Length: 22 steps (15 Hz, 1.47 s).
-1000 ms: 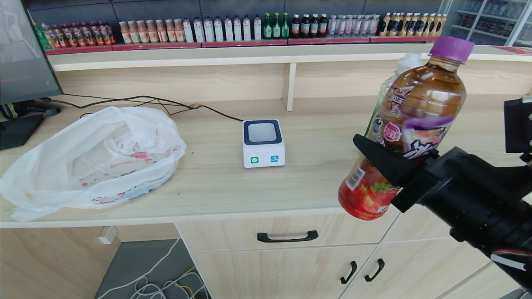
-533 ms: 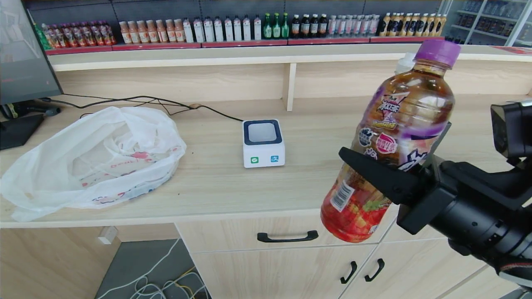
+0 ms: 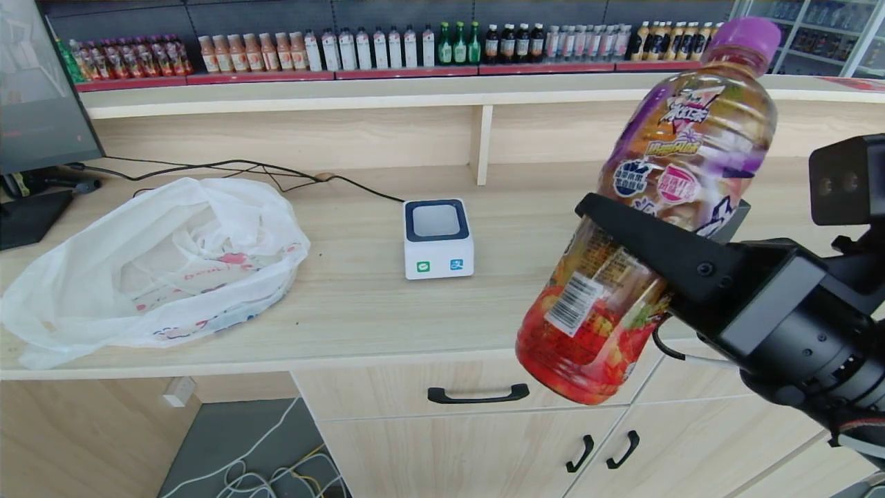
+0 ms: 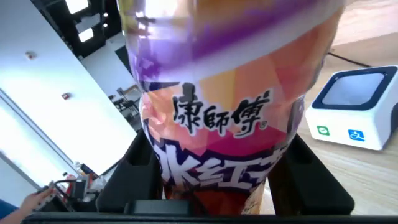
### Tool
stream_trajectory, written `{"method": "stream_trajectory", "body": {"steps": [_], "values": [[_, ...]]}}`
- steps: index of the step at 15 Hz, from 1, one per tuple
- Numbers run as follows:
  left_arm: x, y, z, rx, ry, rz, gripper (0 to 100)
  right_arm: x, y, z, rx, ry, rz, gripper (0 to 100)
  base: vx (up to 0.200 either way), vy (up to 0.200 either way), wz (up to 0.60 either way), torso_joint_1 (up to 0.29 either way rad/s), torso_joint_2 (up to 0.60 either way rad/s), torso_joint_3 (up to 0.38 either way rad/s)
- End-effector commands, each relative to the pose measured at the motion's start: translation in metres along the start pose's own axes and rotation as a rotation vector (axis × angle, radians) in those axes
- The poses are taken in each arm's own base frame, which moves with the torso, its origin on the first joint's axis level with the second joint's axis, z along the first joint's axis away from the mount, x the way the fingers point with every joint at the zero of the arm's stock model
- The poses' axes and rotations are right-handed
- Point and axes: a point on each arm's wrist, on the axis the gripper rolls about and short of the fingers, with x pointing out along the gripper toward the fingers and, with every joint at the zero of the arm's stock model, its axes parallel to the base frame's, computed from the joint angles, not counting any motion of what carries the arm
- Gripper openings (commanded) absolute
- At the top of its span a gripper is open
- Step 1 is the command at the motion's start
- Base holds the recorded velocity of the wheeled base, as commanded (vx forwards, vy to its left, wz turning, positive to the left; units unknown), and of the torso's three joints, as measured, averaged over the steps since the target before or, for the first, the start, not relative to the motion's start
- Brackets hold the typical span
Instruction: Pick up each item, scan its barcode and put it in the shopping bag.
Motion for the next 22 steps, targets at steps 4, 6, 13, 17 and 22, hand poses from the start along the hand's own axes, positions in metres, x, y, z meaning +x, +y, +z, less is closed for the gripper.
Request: {"method": "stream_trajectory", "body": {"steps": [4, 6, 13, 17, 22], "values": [[0.000, 0.000, 0.000, 0.000, 0.000, 0.000, 100, 0.011, -0.011, -0.014, 0.063, 0.016, 0.044, 0, 0.000, 0.000, 0.00, 0.000, 0.00, 0.000], [0.000, 0.000, 0.000, 0.000, 0.000, 0.000, 100, 0.012, -0.010, -0.016, 0.064, 0.068, 0.116, 0, 0.000, 0.000, 0.00, 0.000, 0.00, 0.000], [0.000, 0.000, 0.000, 0.000, 0.000, 0.000, 100, 0.017, -0.005, -0.008, 0.197, 0.071, 0.174, 0, 0.000, 0.000, 0.00, 0.000, 0.00, 0.000], [0.000, 0.000, 0.000, -0.002, 0.000, 0.000, 100, 0.019, -0.001, 0.000, 0.244, 0.052, 0.195, 0, 0.000, 0.000, 0.00, 0.000, 0.00, 0.000], [0.000, 0.000, 0.000, -0.002, 0.000, 0.000, 100, 0.021, 0.002, 0.003, 0.250, 0.039, 0.212, 0, 0.000, 0.000, 0.00, 0.000, 0.00, 0.000]]}}
